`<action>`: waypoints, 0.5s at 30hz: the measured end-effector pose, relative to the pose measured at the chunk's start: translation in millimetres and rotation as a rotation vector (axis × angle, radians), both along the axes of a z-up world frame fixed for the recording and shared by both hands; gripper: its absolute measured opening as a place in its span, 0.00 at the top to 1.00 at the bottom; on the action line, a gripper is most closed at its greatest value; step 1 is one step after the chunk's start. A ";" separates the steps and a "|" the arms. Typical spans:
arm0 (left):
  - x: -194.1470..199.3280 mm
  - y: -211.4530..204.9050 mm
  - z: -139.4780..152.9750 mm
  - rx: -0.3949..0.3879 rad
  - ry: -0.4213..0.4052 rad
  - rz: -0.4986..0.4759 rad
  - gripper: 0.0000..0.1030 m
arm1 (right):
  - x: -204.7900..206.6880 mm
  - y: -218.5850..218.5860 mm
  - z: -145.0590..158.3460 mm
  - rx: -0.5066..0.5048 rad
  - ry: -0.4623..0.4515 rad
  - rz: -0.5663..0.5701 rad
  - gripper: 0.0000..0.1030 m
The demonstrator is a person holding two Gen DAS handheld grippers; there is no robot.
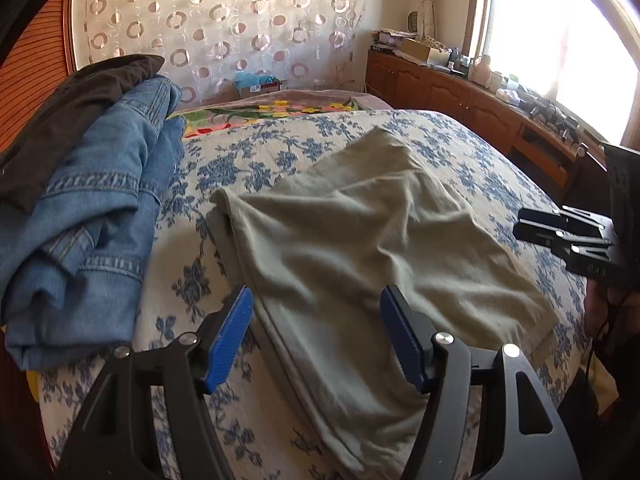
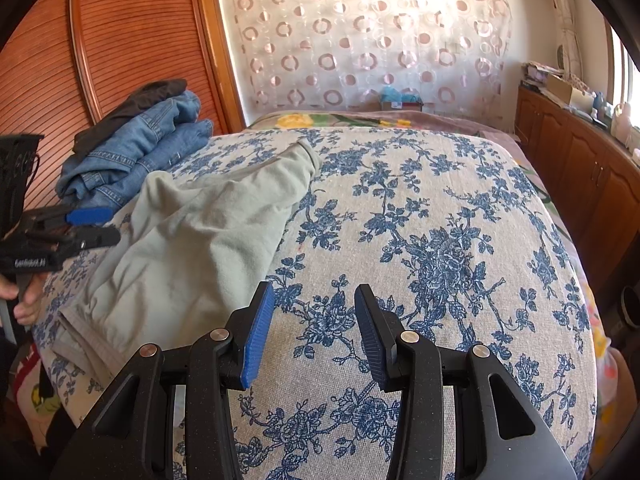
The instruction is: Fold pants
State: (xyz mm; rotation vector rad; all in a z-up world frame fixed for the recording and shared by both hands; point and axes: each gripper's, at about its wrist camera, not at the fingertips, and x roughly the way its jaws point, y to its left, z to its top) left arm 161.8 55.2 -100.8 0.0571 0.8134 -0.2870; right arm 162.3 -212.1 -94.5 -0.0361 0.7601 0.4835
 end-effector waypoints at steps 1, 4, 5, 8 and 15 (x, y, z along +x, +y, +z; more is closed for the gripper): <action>-2.7 -0.9 -0.7 0.000 0.002 -0.002 0.36 | -0.5 -0.7 0.0 0.001 0.000 0.001 0.59; -15.7 -4.9 -2.2 -0.006 0.005 -0.015 0.36 | 1.7 -1.3 -1.4 0.011 0.016 0.019 0.59; -21.1 -6.7 -1.9 -0.009 0.001 -0.023 0.36 | 2.2 -1.2 -1.3 0.013 0.018 0.023 0.59; -31.4 -11.3 -2.6 -0.015 -0.001 -0.041 0.36 | -2.0 0.4 0.8 -0.001 0.010 0.032 0.59; -53.7 -16.1 -1.5 -0.007 -0.009 -0.038 0.36 | -31.4 6.4 14.5 -0.006 -0.017 0.066 0.59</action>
